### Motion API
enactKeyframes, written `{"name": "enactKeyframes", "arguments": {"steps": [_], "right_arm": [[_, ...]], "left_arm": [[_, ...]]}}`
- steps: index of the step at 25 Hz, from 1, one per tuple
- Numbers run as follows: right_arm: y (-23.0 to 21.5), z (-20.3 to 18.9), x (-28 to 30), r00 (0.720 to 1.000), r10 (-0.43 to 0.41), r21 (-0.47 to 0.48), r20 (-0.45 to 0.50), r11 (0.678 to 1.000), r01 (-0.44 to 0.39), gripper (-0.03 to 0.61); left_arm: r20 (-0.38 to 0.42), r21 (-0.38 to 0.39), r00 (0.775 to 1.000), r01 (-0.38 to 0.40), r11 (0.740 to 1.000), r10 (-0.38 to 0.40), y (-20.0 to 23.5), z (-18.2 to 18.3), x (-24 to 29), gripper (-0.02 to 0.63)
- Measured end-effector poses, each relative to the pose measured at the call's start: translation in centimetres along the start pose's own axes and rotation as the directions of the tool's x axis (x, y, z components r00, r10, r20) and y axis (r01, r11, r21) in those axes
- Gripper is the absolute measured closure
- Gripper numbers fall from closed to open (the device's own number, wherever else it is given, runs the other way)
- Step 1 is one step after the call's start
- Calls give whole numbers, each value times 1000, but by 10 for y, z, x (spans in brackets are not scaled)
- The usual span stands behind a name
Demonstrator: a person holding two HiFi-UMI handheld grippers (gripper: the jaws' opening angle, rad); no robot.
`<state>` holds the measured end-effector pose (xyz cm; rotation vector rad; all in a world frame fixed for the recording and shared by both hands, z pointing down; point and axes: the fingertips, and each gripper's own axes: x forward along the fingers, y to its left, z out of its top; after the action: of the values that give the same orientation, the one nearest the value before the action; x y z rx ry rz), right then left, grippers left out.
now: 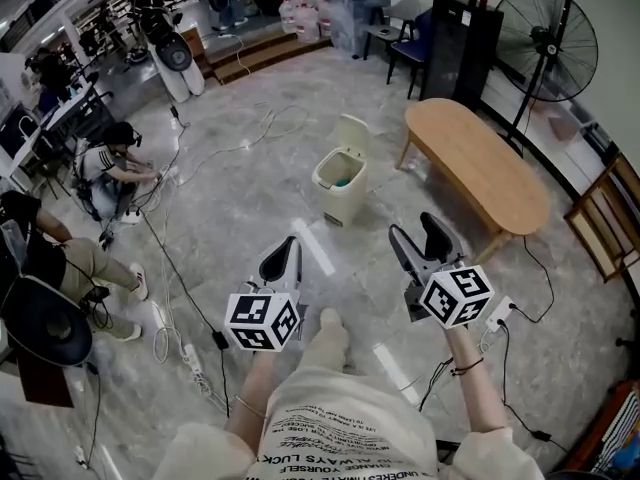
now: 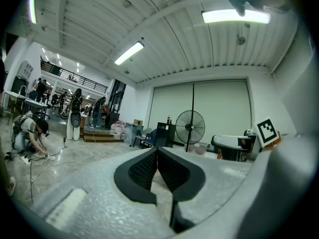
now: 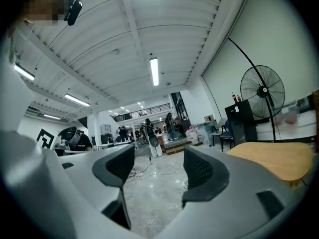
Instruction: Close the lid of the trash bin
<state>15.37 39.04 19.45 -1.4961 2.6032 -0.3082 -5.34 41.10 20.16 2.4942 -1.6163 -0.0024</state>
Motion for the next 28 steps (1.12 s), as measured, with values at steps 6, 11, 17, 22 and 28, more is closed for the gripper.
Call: {"name": "enactKeyframes", "arguments": {"steps": [6,11,17,22,28], "right_arm": [[-13,-8,27,999,26,24,-25,999,-26,287],[-43,-16,66,998,26,42,-50,999,-24,288],[-78,-18,126,998,10,109,-62,994,-3,288],[-108,-25,167,996,-15,111,-90,993,25,288],[-128,-27,213,993,-29,104,-114,994,41,288]], "left_arm": [[-9,-7,1000,10,1000,-10,13,-4,34,591],[-31,-20,1000,-3,1000,2,29,-11,76,591],[-72,-22,997,-19,1000,17,62,-8,131,591],[-113,-32,993,-21,999,17,85,-17,175,591],[-121,-49,993,-15,999,9,113,-16,219,591]]}}
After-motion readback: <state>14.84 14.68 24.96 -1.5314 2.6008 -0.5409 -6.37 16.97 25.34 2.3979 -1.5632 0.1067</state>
